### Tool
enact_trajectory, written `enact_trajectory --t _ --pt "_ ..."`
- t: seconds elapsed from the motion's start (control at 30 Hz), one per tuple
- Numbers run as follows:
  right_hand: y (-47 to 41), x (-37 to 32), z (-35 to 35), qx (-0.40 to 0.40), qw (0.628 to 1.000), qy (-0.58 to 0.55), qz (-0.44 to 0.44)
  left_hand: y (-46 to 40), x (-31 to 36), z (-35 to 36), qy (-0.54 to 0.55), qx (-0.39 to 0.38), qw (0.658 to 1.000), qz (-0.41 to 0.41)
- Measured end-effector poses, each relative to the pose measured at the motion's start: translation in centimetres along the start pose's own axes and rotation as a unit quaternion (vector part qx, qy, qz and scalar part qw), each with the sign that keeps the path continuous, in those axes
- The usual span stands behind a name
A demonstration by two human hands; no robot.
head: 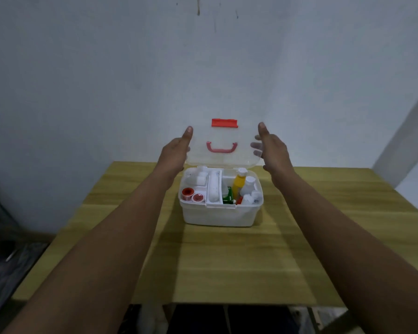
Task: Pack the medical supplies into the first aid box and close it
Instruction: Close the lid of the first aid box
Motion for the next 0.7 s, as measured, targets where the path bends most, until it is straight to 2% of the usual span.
enact_trajectory --t 0.23,0.43,0.57,0.7 --pt "5.8 2.4 -0.7 0.016 0.994 0.03 -0.107 5.7 -0.2 -0.2 -0.002 0.021 0.998 0.054" --pt "8.0 5.0 1.0 0.023 0.978 0.158 -0.138 9.2 -2.8 0.6 -0.047 -0.01 0.996 0.076" --pt "9.9 6.0 2.1 0.019 0.958 0.23 -0.169 10.2 -3.4 0.9 -0.031 0.012 0.997 0.067" --pt "10.8 7.4 1.7 0.014 0.959 0.207 -0.195 10.7 -4.3 1.1 0.005 0.045 0.998 0.053"
Point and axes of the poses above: each hand's wrist, its own y-axis away from the middle knuckle, its own z-axis out of the palm, x = y × z, the point moved 10 cm from there along -y, towards the middle knuckle, and after that the axes turned 14 degrees about z, right-handed, at the moved point
